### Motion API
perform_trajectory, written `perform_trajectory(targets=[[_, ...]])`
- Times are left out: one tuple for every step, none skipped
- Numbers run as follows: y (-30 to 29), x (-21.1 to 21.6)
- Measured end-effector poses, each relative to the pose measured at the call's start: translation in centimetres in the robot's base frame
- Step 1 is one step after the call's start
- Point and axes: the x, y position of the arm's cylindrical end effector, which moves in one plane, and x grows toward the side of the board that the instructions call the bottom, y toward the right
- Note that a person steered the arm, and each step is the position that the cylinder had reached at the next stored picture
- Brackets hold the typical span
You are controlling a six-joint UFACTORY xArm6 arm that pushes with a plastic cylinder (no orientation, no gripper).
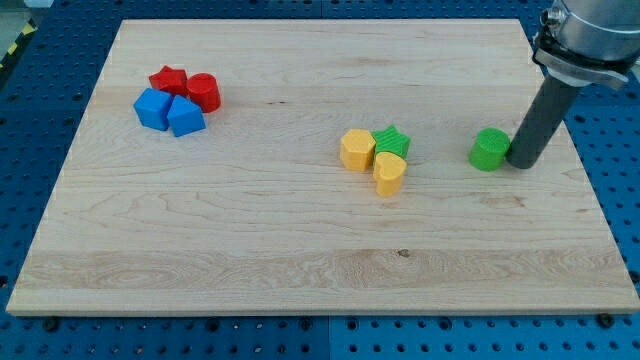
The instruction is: Push yellow heart closer to yellow hexagon
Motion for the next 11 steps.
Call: perform_trajectory(targets=[[-2.6,-0.9],[-6.3,-1.0],[-9.2,-1.0],[-10.9,-1.1],[-11.6,-1.0],[-8.5,3.6],[-7.7,10.5],[-11.7,11.8],[-14.4,11.4],[-14.4,11.2],[-14.4,9.1]])
